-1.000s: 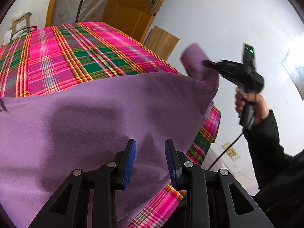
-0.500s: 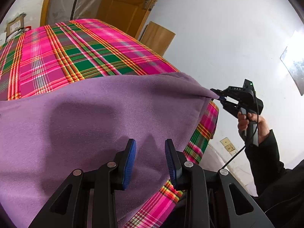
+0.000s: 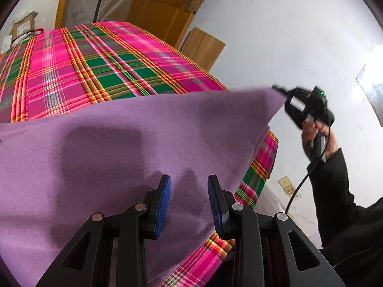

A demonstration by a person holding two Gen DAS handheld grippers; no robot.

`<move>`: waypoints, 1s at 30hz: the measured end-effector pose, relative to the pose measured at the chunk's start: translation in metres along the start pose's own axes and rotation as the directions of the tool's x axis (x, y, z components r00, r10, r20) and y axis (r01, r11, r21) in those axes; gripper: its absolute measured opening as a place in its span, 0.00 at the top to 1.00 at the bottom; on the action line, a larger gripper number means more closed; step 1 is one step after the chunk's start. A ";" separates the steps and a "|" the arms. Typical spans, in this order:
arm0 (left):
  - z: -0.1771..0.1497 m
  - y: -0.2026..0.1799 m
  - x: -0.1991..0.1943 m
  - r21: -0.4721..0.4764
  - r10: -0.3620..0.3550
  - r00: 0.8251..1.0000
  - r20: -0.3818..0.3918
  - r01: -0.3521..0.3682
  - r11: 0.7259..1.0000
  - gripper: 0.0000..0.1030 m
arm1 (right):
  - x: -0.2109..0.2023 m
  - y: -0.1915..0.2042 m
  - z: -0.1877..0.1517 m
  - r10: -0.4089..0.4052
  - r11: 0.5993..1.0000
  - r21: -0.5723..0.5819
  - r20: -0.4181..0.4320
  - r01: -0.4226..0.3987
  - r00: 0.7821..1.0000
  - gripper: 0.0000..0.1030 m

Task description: Fold clothes

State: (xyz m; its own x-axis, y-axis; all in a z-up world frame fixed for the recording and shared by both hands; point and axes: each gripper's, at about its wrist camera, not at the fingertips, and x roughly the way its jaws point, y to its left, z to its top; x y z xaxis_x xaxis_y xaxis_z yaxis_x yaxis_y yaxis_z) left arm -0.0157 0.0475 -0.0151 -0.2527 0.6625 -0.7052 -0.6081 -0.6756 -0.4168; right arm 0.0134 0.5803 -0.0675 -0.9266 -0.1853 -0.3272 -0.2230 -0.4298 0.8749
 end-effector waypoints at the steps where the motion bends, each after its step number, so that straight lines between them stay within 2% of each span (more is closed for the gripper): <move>1: 0.000 -0.001 0.001 0.001 -0.001 1.000 -0.002 0.001 1.000 0.68 | -0.002 0.008 0.003 0.032 0.999 -0.019 0.012 -0.032 0.999 0.96; 4: 0.000 -0.001 0.002 0.001 -0.003 1.000 -0.003 0.003 1.000 0.68 | -0.006 0.030 0.013 0.115 0.991 -0.075 0.040 -0.111 0.993 0.96; 6: 0.000 -0.002 0.002 0.000 -0.004 1.000 -0.003 0.004 1.000 0.68 | -0.004 0.039 0.018 0.124 0.988 -0.096 0.049 -0.119 0.991 0.96; 9: -0.001 -0.003 0.003 0.001 -0.006 1.000 -0.002 0.006 1.000 0.68 | 0.004 0.032 0.018 0.054 0.996 -0.073 0.048 -0.050 0.997 0.96; 13: -0.003 -0.004 0.004 0.007 -0.012 1.000 -0.010 0.013 1.000 0.68 | 0.009 -0.014 0.007 -0.070 0.996 0.052 0.014 0.069 0.997 0.96; 18: -0.002 -0.009 0.008 0.032 -0.021 1.000 -0.024 0.022 0.999 0.68 | 0.014 -0.072 -0.003 -0.193 0.957 0.206 -0.073 0.204 0.979 0.91; 19: -0.001 -0.011 0.009 0.041 -0.022 0.999 -0.026 0.023 0.999 0.68 | 0.011 -0.078 -0.004 -0.197 0.952 0.222 -0.075 0.209 0.978 0.85; 22: 0.001 -0.020 0.014 0.072 -0.032 0.999 -0.034 0.034 0.997 0.68 | 0.002 -0.088 -0.006 -0.200 0.946 0.252 -0.051 0.206 0.979 0.64; 23: 0.002 -0.024 0.016 0.086 -0.035 0.999 -0.038 0.038 0.996 0.68 | -0.001 -0.091 -0.006 -0.193 0.946 0.258 -0.044 0.198 0.980 0.62; 26: 0.003 -0.038 0.026 0.140 -0.041 0.998 -0.057 0.048 0.989 0.68 | -0.012 -0.090 -0.012 -0.153 0.949 0.273 -0.032 0.156 0.988 0.61; 30: 0.004 -0.056 0.040 0.198 -0.048 0.995 -0.084 0.064 0.978 0.68 | -0.023 -0.077 -0.030 -0.071 0.970 0.230 -0.055 0.082 0.996 0.61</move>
State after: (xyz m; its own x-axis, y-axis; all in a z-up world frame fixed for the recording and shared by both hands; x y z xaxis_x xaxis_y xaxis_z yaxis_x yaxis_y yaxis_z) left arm 0.0051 0.1138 -0.0176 -0.1591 0.6649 -0.7298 -0.7598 -0.5545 -0.3395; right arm 0.0612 0.5914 -0.1379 -0.8903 -0.2024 -0.4078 -0.3619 -0.2290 0.9037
